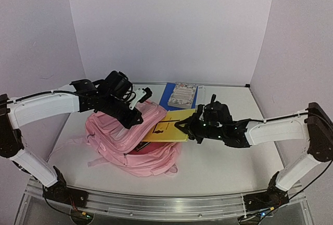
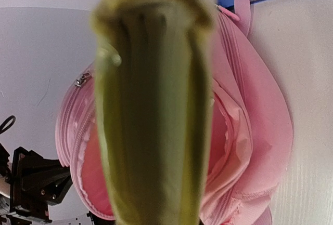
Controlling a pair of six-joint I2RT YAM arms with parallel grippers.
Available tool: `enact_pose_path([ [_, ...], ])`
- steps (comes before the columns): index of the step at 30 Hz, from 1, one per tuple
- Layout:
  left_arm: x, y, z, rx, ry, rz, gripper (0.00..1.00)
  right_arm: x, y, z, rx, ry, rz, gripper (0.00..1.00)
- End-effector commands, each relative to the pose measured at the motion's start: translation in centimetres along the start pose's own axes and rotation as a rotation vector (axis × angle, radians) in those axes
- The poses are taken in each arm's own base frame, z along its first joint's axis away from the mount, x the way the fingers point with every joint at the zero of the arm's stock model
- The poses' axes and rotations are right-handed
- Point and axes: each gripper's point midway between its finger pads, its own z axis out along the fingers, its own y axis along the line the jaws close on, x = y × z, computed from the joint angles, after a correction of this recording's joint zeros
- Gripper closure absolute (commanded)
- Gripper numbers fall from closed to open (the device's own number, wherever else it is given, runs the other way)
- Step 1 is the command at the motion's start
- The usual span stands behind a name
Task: Pack the student bag
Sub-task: Place the book in the student bag.
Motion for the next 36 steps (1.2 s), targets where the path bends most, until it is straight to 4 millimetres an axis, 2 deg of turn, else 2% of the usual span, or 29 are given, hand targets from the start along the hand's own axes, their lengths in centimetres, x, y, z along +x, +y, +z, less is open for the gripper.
enact_pose_path([
  [1, -6.5, -1.9, -3.6, 0.096, -0.288, 0.053, 1.0, -2.5, 7.7, 1.3, -0.246, -0.245, 0.043, 1.0],
  [5, -6.0, -2.2, -2.8, 0.116, -0.26, 0.044, 1.0, -0.8, 6.4, 5.8, -0.201, -0.214, 0.047, 1.0],
  [8, -6.0, -2.0, -2.7, 0.111, -0.257, 0.04, 1.0, 0.8, 6.1, 8.4, -0.187, -0.166, 0.03, 0.88],
  [10, -5.9, -1.8, -2.6, 0.101, -0.257, 0.039, 1.0, 1.5, 5.8, 9.4, -0.177, -0.147, 0.015, 0.76],
  [13, -5.8, -1.5, -2.5, 0.09, -0.253, 0.035, 1.0, 1.2, 4.7, 9.0, -0.147, -0.17, 0.009, 0.57],
  [15, -5.7, -1.3, -2.4, 0.081, -0.252, 0.032, 1.0, 0.8, 3.8, 8.1, -0.104, -0.198, -0.009, 0.45],
  [20, -5.5, -0.9, -2.3, 0.068, -0.244, 0.031, 1.0, -0.1, 1.5, 5.3, 0.044, -0.236, -0.081, 0.34],
  [23, -5.5, -0.8, -2.2, 0.062, -0.242, 0.03, 1.0, -0.1, -0.8, 3.9, 0.146, -0.24, -0.107, 0.31],
  [27, -5.5, -0.8, -2.2, 0.065, -0.243, 0.033, 1.0, 0.0, -3.3, 2.8, 0.238, -0.236, -0.128, 0.32],
  [31, -5.4, -0.8, -2.1, 0.064, -0.239, 0.031, 1.0, 0.9, -4.4, 3.4, 0.269, -0.19, -0.136, 0.37],
  [36, -5.5, -0.6, -2.3, 0.059, -0.242, 0.032, 1.0, 1.7, -5.2, 4.9, 0.296, -0.149, -0.159, 0.5],
])
